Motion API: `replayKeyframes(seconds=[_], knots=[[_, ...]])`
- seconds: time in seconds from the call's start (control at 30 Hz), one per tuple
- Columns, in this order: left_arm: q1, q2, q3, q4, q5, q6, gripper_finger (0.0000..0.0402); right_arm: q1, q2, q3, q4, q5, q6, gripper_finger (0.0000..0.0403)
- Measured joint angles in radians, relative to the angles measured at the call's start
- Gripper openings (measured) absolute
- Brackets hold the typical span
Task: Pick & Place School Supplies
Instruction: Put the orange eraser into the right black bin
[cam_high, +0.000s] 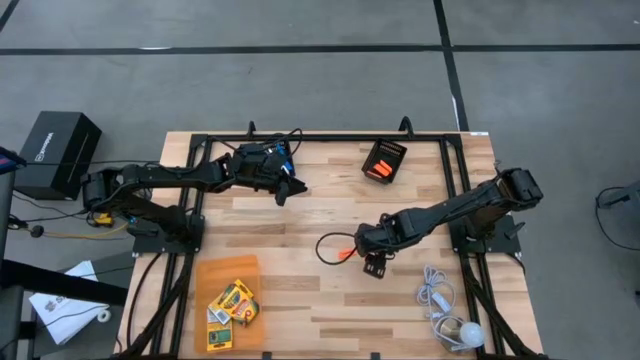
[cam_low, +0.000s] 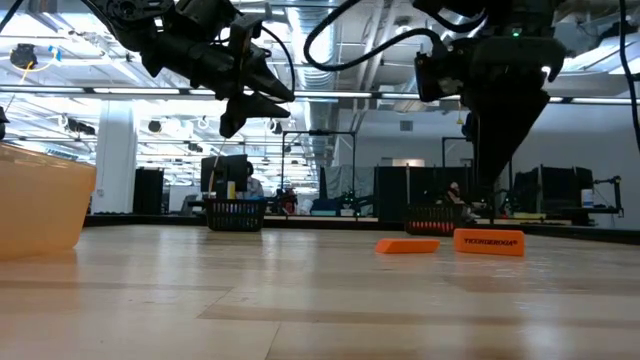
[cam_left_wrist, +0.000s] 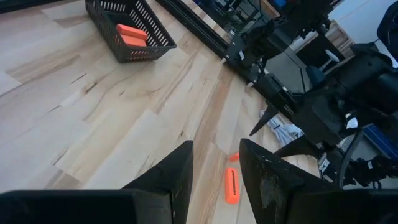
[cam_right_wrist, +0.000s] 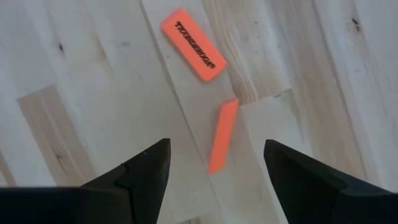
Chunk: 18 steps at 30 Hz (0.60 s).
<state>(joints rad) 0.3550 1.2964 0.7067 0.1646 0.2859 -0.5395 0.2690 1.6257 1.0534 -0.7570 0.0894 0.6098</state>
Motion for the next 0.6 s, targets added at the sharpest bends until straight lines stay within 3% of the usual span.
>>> replayKeyframes(seconds=[0.6], knots=[[0.000, 0.000, 0.000, 0.001, 0.003, 0.026, 0.0126, 0.006, 0.053, -0.001, 0.014, 0.016, -0.008, 0.0251]])
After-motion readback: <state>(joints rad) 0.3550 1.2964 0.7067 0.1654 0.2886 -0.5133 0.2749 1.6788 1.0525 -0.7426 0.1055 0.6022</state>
